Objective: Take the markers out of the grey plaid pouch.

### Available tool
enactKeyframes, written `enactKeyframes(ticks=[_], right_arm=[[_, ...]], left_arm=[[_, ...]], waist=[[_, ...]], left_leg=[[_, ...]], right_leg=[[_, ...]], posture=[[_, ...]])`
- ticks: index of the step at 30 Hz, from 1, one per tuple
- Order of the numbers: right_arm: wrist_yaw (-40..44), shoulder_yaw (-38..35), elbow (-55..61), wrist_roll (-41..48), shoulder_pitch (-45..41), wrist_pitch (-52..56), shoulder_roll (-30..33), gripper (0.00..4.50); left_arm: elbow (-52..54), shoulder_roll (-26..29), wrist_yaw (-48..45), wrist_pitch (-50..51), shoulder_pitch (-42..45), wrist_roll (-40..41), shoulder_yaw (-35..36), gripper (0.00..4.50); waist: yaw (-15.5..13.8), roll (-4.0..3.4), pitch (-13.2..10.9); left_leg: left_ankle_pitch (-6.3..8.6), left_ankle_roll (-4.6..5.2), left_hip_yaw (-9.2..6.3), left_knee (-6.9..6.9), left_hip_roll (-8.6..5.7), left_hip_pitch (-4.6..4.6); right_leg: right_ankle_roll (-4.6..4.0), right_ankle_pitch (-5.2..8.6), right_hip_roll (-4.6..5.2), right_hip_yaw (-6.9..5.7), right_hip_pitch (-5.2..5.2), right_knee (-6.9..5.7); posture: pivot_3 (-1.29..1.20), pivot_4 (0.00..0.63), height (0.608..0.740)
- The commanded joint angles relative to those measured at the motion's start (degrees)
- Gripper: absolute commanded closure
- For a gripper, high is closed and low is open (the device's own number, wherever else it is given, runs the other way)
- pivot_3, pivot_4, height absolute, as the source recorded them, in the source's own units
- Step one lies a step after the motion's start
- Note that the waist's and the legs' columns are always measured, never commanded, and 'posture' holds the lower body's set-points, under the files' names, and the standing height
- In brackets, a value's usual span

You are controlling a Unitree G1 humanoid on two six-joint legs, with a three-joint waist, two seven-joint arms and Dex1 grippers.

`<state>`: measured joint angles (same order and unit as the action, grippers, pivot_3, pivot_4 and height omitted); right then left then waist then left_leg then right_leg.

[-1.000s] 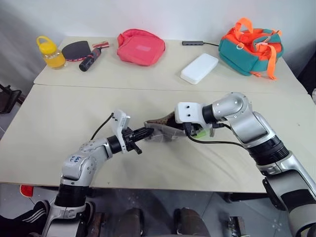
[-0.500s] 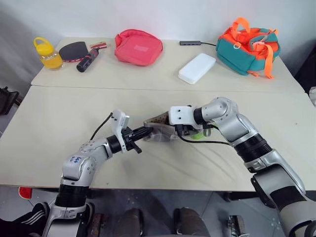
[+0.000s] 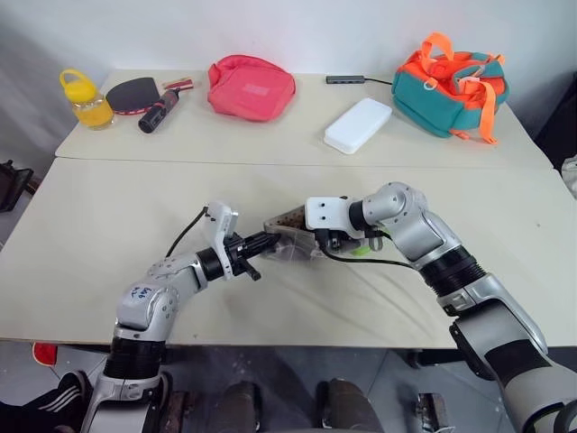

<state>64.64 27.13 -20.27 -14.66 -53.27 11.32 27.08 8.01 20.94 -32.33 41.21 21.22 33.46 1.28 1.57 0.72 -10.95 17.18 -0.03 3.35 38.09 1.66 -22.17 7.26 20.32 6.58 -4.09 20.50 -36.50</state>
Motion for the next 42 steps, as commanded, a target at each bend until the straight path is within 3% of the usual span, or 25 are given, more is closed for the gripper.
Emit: enactKeyframes(ticks=[1, 5, 13, 23, 29, 32, 34, 38, 42], right_arm=[[1.2, 0.8, -0.3, -0.8, 2.3, 1.0, 1.2, 3.93], [2.0, -0.3, 2.0, -0.5, 2.8, 0.9, 2.9, 3.93], [10.3, -9.1, 20.4, 9.8, 3.9, 12.2, 11.4, 3.93], [10.6, -15.2, 25.4, 16.8, 3.8, 19.3, 17.5, 3.93], [6.4, -22.5, 29.3, 29.4, 1.2, 27.8, 10.7, 3.93], [2.4, -25.7, 29.9, 34.0, -1.5, 30.5, 6.4, 3.93], [-0.7, -28.2, 26.8, 35.1, -3.2, 29.5, 4.7, 3.93], [-3.2, -29.5, 21.8, 34.9, -4.1, 25.6, 5.0, 3.93], [-0.5, -19.5, 17.0, 22.4, 2.1, 10.7, 12.6, 3.93]], left_arm=[[0.8, 0.1, 0.4, -0.4, -0.4, -0.6, 0.7, 4.5], [0.8, 0.2, 0.6, -0.5, -0.5, -0.7, 0.8, 4.5], [2.0, 0.6, 0.4, -0.7, -0.5, -1.3, 0.3, 4.5], [2.0, 0.2, -0.9, -2.4, 3.3, -3.4, -2.7, 4.5], [1.9, 2.6, -1.0, -6.5, 4.7, -6.8, -1.2, 4.5], [0.8, 7.1, -2.1, -11.5, 6.1, -11.2, -0.2, 4.5], [-2.6, 11.0, -1.9, -16.2, 7.0, -14.9, 1.3, 4.5], [-7.6, 13.5, -0.7, -22.2, 8.6, -15.5, 7.0, 4.5], [-10.2, 17.8, 3.3, -34.5, 7.2, -25.7, 7.4, 4.5]], waist=[[0.0, 0.03, 0.0], [-0.1, 0.03, 0.0], [-0.5, 0.03, 0.0], [-0.9, 0.03, 0.0], [-1.0, 0.02, 0.0], [-0.9, 0.01, 0.0], [-1.0, 0.01, 0.0], [-1.4, 0.01, 0.0], [-1.7, 0.02, 0.0]], left_leg=[[0.0, 0.0, 0.0, 0.0, 0.01, 0.0], [0.01, -0.01, 0.0, -0.01, -0.01, 0.0], [0.01, 0.0, -0.06, -0.07, -0.03, -0.13], [0.02, 0.02, -0.04, -0.09, -0.03, -0.16], [0.02, 0.01, 0.01, -0.15, 0.05, -0.19], [0.0, -0.02, 0.0, -0.13, 0.07, -0.19], [-0.01, -0.03, -0.01, -0.14, 0.06, -0.19], [0.01, 0.01, -0.01, -0.17, 0.03, -0.22], [0.09, 0.12, -0.04, -0.23, -0.04, -0.34]], right_leg=[[0.0, 0.0, 0.0, 0.0, 0.0, 0.0], [0.0, 0.0, 0.02, 0.0, 0.0, 0.01], [0.0, 0.0, 0.04, -0.08, 0.05, 0.09], [0.0, -0.01, 0.04, -0.08, 0.01, 0.53], [-0.01, -0.02, -0.02, -0.07, 0.07, 0.5], [-0.03, -0.03, -0.03, -0.08, 0.11, 0.48], [-0.05, -0.04, -0.03, -0.09, 0.13, 0.45], [-0.03, -0.04, -0.01, -0.13, 0.11, 0.45], [0.1, -0.12, 0.06, -0.24, 0.15, 0.5]], posture=[[0.0, 0.15, 0.74], [0.0, 0.15, 0.74], [0.0, 0.15, 0.74], [0.0, 0.15, 0.74], [0.0, 0.15, 0.74], [0.0, 0.15, 0.74], [0.0, 0.15, 0.74], [0.0, 0.15, 0.74], [0.0, 0.15, 0.74]])
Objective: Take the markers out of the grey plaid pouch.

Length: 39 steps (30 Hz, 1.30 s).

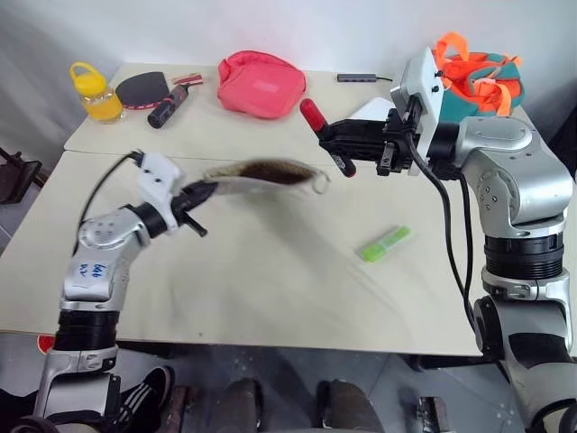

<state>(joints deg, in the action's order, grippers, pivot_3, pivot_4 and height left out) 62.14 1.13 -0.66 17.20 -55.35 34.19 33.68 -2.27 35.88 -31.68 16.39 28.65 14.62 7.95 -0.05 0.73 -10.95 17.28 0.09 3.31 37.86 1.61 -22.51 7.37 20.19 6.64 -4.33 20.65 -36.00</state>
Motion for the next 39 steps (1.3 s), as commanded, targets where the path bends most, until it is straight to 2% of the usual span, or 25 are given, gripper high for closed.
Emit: enactKeyframes(ticks=[1, 4, 8, 11, 12, 14, 17, 23, 25, 26, 28, 31, 36, 39], right_arm=[[2.3, 9.0, -4.2, -12.5, 5.6, -16.5, 7.6, 3.93], [-1.4, 11.7, -10.3, -17.4, 7.3, -25.2, 7.6, 3.93], [-6.3, 14.0, -18.8, -22.3, 9.7, -35.7, 5.1, 3.93], [-9.2, 14.3, -24.1, -23.7, 11.5, -40.8, 2.9, 3.93], [-8.8, 14.2, -24.9, -23.5, 11.9, -40.8, 2.4, 3.93], [-7.8, 13.3, -25.4, -22.0, 12.6, -39.7, 1.3, 3.2], [-7.6, 13.5, -25.6, -22.9, 13.0, -41.4, 1.4, 2.25], [-6.9, 6.1, -20.4, -13.1, 15.6, -35.0, -0.1, 0.1], [-8.2, 2.3, -15.5, -7.4, 18.4, -28.9, -1.9, 0.0], [-8.5, 0.9, -13.3, -5.2, 19.8, -26.6, -2.7, 0.0], [-10.5, -3.1, -7.3, -0.4, 24.9, -23.9, -4.5, 0.0], [-11.7, -7.7, -2.8, 1.9, 32.0, -25.4, -4.0, 0.0], [-11.3, -15.2, -3.3, 4.6, 38.5, -28.2, -0.5, 0.0], [-9.4, -19.1, -7.0, 3.9, 42.9, -33.3, 2.4, 0.0]], left_arm=[[0.0, 4.1, 3.1, -13.1, -1.1, -9.7, -0.1, 4.5], [1.1, 4.9, 3.4, -18.8, -4.9, -14.3, -2.4, 4.5], [1.2, 1.0, 5.0, -20.2, -10.3, -16.4, -4.9, 4.5], [3.0, -2.0, 4.9, -18.7, -12.6, -14.6, -5.1, 4.5], [3.7, -2.7, 3.9, -18.4, -13.1, -13.0, -4.9, 4.25], [5.0, -3.1, 2.7, -18.4, -14.2, -11.7, -4.6, 3.76], [5.9, -3.4, 3.1, -17.6, -15.1, -11.7, -4.4, 2.8], [14.8, -3.7, -2.2, -9.3, -23.4, 2.1, 2.1, 0.84], [18.0, -3.4, -3.3, -7.2, -27.4, 5.1, 4.2, 0.21], [19.2, -3.5, -3.4, -5.9, -28.8, 6.7, 5.3, 0.05], [22.3, -4.9, -2.2, -3.8, -32.1, 10.9, 9.1, 0.05], [25.0, -6.6, 1.0, 0.3, -35.7, 14.6, 13.5, 0.05], [24.0, -5.7, 0.8, -2.1, -41.0, 12.4, 18.6, 0.05], [20.8, -6.0, -0.1, -3.5, -43.1, 13.8, 22.6, 0.05]], waist=[[-0.1, 0.04, 0.0], [0.2, 0.04, 0.0], [0.9, 0.0, 0.0], [1.3, 0.0, 0.0], [1.5, 0.01, 0.0], [1.5, 0.01, 0.0], [1.6, -0.01, 0.0], [1.7, -0.01, 0.0], [1.7, -0.01, 0.0], [1.6, -0.01, 0.0], [1.6, -0.01, 0.0], [1.0, -0.02, 0.0], [0.3, -0.02, 0.0], [0.2, -0.01, 0.0]], left_leg=[[0.06, 0.04, 0.0, 0.0, -0.03, -0.02], [0.23, 0.15, 0.31, -0.05, -0.08, -0.02], [0.22, 0.16, 0.75, -0.1, 0.03, -0.01], [0.19, 0.1, 0.74, -0.07, 0.15, 0.04], [0.19, 0.09, 0.73, -0.03, 0.16, 0.04], [0.16, 0.1, 0.74, 0.05, 0.16, 0.04], [0.16, 0.11, 0.7, 0.12, 0.17, 0.17], [0.17, 0.09, 0.6, 0.07, 0.21, 0.22], [0.17, 0.08, 0.55, 0.0, 0.22, 0.21], [0.17, 0.08, 0.52, -0.02, 0.21, 0.21], [0.17, 0.09, 0.45, -0.02, 0.16, 0.21], [0.2, 0.14, 0.26, -0.02, 0.06, 0.2], [0.22, 0.25, 0.47, -0.02, -0.07, 0.2], [0.22, 0.26, 0.59, -0.02, -0.05, 0.29]], right_leg=[[0.01, -0.01, 0.02, -0.04, 0.0, 0.02], [0.07, -0.04, 0.09, -0.08, 0.06, 0.1], [0.16, -0.08, 0.12, -0.17, 0.29, 0.08], [0.15, -0.08, 0.04, -0.21, 0.28, 0.01], [0.14, -0.08, 0.03, -0.21, 0.27, -0.01], [0.13, -0.09, 0.07, -0.17, 0.25, -0.06], [0.09, -0.11, 0.09, -0.18, 0.03, 0.0], [0.07, -0.12, 0.24, -0.19, 0.02, -0.01], [0.05, -0.13, 0.48, -0.21, 0.02, 0.0], [0.05, -0.13, 0.49, -0.22, 0.02, 0.02], [0.05, -0.13, 0.54, -0.22, -0.03, 0.02], [0.05, -0.13, 0.71, -0.14, -0.16, 0.07], [0.05, -0.13, 0.79, -0.18, -0.16, 0.2], [0.04, -0.13, 0.78, -0.22, -0.16, 0.36]], posture=[[0.0, 0.15, 0.74], [0.0, 0.15, 0.74], [0.0, 0.15, 0.74], [0.0, 0.15, 0.74], [0.0, 0.15, 0.74], [0.0, 0.15, 0.74], [0.0, 0.15, 0.74], [0.0, 0.15, 0.74], [0.0, 0.15, 0.74], [0.0, 0.15, 0.74], [0.0, 0.15, 0.74], [0.0, 0.15, 0.74], [0.0, 0.15, 0.74], [0.0, 0.15, 0.74]])
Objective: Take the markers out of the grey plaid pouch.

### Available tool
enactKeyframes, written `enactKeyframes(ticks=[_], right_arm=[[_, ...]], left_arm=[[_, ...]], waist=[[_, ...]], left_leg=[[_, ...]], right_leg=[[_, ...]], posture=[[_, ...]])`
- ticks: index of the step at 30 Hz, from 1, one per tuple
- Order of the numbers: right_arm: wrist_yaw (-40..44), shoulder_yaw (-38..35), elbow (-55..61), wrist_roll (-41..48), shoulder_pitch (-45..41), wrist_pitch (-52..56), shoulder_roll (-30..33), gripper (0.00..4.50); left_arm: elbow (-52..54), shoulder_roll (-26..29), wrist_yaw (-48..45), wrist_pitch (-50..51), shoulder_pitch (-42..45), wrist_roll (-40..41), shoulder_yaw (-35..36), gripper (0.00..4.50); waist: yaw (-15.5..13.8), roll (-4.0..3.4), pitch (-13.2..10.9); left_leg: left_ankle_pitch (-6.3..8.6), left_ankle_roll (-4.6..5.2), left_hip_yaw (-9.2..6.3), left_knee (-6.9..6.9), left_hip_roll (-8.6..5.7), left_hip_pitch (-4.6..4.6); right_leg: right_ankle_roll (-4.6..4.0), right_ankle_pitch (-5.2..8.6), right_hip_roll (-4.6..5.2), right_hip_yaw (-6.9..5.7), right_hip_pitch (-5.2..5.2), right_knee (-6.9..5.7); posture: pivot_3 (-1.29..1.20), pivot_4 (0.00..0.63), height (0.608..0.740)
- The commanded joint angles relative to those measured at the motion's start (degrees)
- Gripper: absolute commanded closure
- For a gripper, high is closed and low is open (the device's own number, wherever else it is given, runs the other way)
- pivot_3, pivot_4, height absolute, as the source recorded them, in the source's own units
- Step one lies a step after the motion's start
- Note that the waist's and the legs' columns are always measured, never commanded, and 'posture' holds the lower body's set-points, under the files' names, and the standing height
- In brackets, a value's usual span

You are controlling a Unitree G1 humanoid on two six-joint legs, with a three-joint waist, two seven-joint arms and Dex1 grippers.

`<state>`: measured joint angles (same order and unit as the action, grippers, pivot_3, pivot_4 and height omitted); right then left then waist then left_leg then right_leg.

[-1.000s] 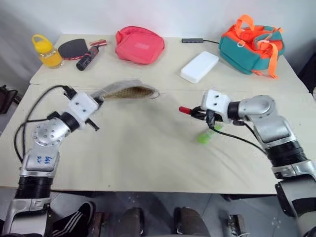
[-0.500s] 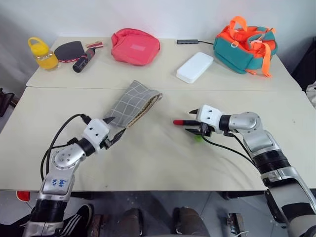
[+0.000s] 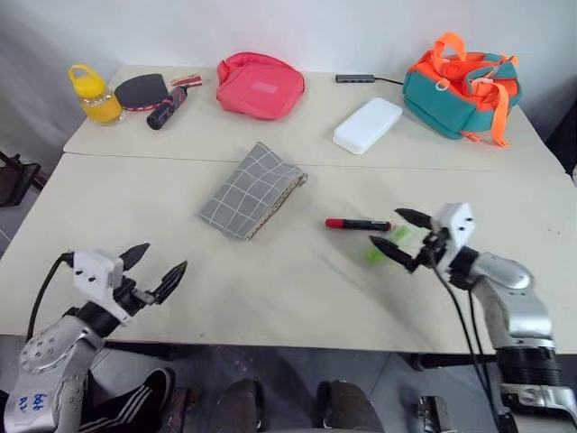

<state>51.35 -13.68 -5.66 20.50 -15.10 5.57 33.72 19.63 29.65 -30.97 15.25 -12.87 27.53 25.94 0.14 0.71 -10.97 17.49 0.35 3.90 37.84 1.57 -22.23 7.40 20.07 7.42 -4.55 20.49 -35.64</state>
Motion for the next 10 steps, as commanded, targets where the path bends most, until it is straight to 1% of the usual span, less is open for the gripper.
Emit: enactKeyframes(ticks=[1, 5, 10], right_arm=[[1.7, -5.0, -3.8, 0.0, 3.6, -6.5, 3.2, 0.0], [3.0, -6.4, -11.1, -0.9, 4.6, -11.5, 5.7, 0.0], [6.9, -5.3, -16.9, -1.6, 6.0, -17.2, 7.0, 0.0]], left_arm=[[-1.8, 0.1, -0.8, -2.4, -1.9, 1.1, 5.2, 0.05], [-4.3, -0.6, -1.1, -3.0, -2.5, 1.3, 6.4, 0.05], [-7.6, -1.1, -3.6, -8.0, -2.3, 0.2, 6.0, 0.05]], waist=[[-0.1, 0.01, 0.0], [0.1, 0.0, 0.0], [0.2, 0.0, 0.0]], left_leg=[[0.01, -0.01, -0.01, 0.0, 0.03, 0.02], [0.01, 0.01, 0.09, -0.01, 0.02, 0.05], [0.01, 0.04, 0.24, -0.01, 0.05, 0.11]], right_leg=[[-0.01, 0.0, -0.01, 0.0, -0.01, 0.0], [-0.02, 0.01, 0.0, 0.01, 0.0, -0.01], [-0.02, 0.01, -0.01, 0.01, 0.05, -0.03]], posture=[[0.0, 0.15, 0.74], [0.0, 0.15, 0.74], [0.0, 0.15, 0.74]])
